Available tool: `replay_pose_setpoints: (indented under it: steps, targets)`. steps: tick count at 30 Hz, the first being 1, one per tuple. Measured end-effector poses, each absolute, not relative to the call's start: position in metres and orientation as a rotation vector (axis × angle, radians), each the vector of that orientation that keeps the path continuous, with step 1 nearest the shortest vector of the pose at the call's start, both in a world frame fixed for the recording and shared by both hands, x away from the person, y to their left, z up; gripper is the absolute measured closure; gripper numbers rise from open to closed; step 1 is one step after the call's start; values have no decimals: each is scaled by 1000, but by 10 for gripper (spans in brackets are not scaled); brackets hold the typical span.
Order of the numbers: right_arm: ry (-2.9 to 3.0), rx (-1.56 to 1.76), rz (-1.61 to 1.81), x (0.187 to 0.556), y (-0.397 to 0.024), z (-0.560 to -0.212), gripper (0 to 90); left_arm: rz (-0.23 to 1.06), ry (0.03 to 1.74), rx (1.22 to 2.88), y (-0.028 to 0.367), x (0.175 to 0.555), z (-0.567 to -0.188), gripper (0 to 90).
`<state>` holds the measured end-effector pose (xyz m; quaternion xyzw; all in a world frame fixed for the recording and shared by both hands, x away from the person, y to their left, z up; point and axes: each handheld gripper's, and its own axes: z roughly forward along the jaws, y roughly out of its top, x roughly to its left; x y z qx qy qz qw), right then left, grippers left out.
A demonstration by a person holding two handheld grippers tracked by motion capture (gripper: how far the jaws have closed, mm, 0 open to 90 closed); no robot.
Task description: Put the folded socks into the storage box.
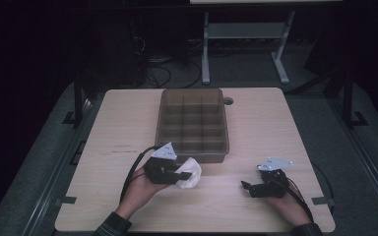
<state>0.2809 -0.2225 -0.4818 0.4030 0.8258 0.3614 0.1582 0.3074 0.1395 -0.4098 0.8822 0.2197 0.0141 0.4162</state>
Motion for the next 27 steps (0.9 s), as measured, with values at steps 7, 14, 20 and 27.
replay_pose_setpoints:
  steps: [7,14,20,27]
  targets:
    - [2361,1156,1033,281,-222,-482,130,61,562,2203,144,318,-405,720]
    - [2361,1159,1034,281,-222,-482,130,66,556,2194,146,326,-400,720]
    - [2361,1163,1037,280,-222,-481,130,76,547,2189,145,332,-394,720]
    - [2361,1161,1037,281,-222,-481,130,94,535,2185,142,341,-385,720]
